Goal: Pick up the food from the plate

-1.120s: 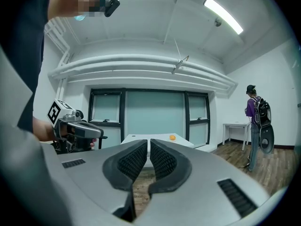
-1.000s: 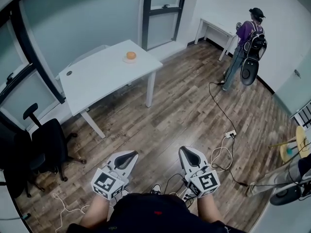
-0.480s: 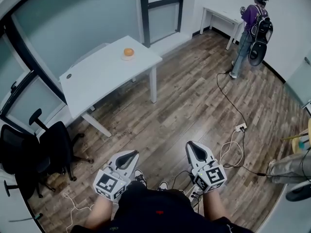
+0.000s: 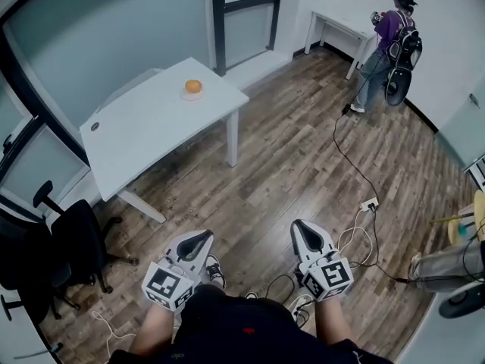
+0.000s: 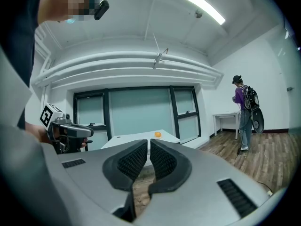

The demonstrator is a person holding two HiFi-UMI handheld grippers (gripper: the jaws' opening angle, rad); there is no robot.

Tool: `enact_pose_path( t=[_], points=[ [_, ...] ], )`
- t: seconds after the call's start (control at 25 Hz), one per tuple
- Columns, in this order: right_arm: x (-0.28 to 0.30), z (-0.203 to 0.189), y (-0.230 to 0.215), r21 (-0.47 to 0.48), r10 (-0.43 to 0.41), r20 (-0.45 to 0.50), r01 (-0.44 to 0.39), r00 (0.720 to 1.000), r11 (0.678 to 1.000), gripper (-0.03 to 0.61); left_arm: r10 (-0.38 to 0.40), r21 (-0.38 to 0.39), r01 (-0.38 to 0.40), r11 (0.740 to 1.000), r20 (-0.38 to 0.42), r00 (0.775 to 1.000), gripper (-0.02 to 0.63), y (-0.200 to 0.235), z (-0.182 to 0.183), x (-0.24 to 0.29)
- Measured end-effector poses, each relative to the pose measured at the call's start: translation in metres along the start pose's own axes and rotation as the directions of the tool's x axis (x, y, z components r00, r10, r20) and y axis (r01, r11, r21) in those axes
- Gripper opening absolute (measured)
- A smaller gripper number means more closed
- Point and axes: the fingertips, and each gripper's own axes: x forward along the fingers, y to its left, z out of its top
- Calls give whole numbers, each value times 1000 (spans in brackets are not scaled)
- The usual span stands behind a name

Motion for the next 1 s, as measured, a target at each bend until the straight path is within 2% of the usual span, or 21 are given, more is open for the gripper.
enact_pose_path(
  t=[0.28, 0.6, 1.0],
  points=[
    [95, 22, 15, -25, -4, -10, 4, 1000, 1000, 37, -22, -4, 22, 1000, 10, 1000, 34, 94, 14, 17],
    [197, 36, 54, -63, 9, -37, -12, 999, 998, 37, 13, -14, -13, 1000, 28, 1000, 34, 216, 26, 8],
    [281, 33, 97, -108, 69, -68, -76, 995, 991, 37, 27, -50, -25, 998, 35, 999, 34, 293, 8, -2]
  ],
)
